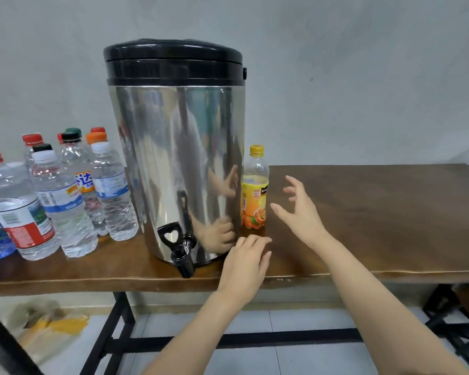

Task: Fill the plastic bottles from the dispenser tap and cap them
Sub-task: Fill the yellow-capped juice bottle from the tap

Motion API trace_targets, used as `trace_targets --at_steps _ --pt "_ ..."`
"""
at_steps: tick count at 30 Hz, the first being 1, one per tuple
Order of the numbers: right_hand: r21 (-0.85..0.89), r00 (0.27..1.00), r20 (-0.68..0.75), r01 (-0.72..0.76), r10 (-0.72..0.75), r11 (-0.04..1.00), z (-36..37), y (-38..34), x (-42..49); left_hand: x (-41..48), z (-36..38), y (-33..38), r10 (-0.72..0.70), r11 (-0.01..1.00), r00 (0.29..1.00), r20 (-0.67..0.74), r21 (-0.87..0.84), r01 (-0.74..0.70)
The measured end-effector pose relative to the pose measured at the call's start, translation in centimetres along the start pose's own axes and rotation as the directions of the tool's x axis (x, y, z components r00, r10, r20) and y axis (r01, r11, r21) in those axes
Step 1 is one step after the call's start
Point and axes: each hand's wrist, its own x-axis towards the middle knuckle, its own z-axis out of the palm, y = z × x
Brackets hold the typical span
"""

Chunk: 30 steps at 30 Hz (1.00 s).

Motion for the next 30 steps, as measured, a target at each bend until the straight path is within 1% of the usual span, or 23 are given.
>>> trace_targets --at_steps 6,10,12,14,17,20,23,26,28,30 --pt "0.136 0.987 0.159 -0.02 -0.002 0.991 1.2 -1.5 5.1 1.6 1.5 -0.2 -0.03 1.0 0.995 0.093 0.002 0.03" --pt "0.245 0.972 0.235 -0.063 0.004 0.968 2.2 -1.8 6.8 1.5 1.5 -0.4 -0.056 0.998 0.995 0.086 -0.024 0.059" --pt "0.283 0.971 0.239 -0.085 0.016 0.955 2.8 -1.5 7.3 1.5 1.4 -0.4 -0.063 0.998 0.994 0.088 -0.022 0.065" --pt "0.284 0.978 0.21 -0.075 0.015 0.956 3.3 -1.3 7.4 1.4 1.4 -0.3 -0.069 0.997 0.994 0.088 -0.015 0.071" --pt "0.258 0.992 0.123 -0.048 0.016 0.965 3.2 -1.2 6.8 1.3 1.3 -0.3 -0.077 0.997 0.993 0.086 -0.009 0.078" --pt "0.269 1.0 0.022 -0.024 0.019 0.963 1.5 -1.5 5.2 0.8 0.9 -0.1 -0.064 0.997 0.995 0.08 -0.032 0.067" --pt "0.265 0.998 -0.055 -0.001 0.016 0.964 -0.9 -2.0 2.8 -0.2 0.1 0.4 -0.054 0.994 0.998 0.033 -0.091 0.057" --pt "0.239 0.994 -0.11 0.012 0.015 0.971 -3.1 -3.1 -0.2 -1.1 -1.6 1.1 -0.036 0.985 0.998 -0.057 -0.172 0.026" --pt "0.247 0.992 -0.122 -0.001 0.032 0.969 -4.3 -3.9 -2.4 -1.6 -3.5 1.9 -0.031 0.961 0.985 -0.171 -0.275 -0.017" --pt "0.272 0.995 -0.092 -0.021 0.048 0.962 -5.2 -4.8 -4.8 -2.1 -6.1 2.9 -0.029 0.932 0.959 -0.282 -0.355 -0.076"
